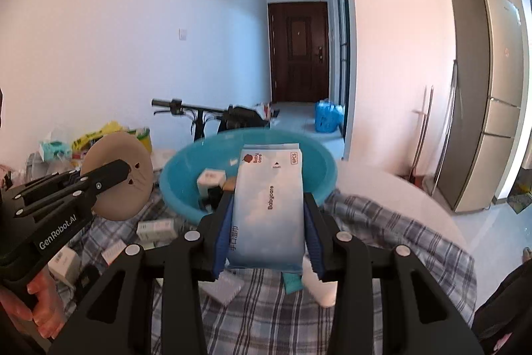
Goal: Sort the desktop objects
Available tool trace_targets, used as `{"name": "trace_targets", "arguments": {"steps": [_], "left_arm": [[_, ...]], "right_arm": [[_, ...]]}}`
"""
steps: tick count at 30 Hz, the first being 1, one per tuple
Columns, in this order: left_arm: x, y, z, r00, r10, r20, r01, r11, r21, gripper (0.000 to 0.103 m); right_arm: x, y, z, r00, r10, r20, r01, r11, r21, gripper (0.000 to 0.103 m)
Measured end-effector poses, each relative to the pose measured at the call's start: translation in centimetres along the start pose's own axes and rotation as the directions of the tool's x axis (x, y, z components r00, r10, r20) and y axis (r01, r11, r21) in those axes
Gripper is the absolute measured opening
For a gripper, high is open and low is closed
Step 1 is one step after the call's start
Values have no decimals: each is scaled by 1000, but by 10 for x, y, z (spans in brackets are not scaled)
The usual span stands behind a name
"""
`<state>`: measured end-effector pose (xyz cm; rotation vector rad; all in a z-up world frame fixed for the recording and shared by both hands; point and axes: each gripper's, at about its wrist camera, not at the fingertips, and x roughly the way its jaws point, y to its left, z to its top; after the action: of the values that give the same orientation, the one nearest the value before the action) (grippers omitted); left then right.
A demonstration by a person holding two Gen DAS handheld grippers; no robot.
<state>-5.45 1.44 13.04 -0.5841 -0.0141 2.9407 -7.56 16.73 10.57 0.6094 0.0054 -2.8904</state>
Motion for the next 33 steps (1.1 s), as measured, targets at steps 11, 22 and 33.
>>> {"name": "trace_targets", "arguments": {"steps": [11, 22, 33], "left_arm": [[-20, -3, 33, 996, 3, 85, -4, 1000, 6, 9], [-35, -4, 36, 994, 14, 108, -16, 1000, 20, 9], [-17, -10, 24, 996, 28, 90, -32, 999, 44, 9]], "right_arm": [[-21, -6, 34, 996, -10, 89, 10, 1000, 2, 38], [-31, -4, 40, 991, 5, 131, -5, 1000, 1, 38], [-22, -6, 36, 994, 15, 113, -17, 1000, 19, 38]]}}
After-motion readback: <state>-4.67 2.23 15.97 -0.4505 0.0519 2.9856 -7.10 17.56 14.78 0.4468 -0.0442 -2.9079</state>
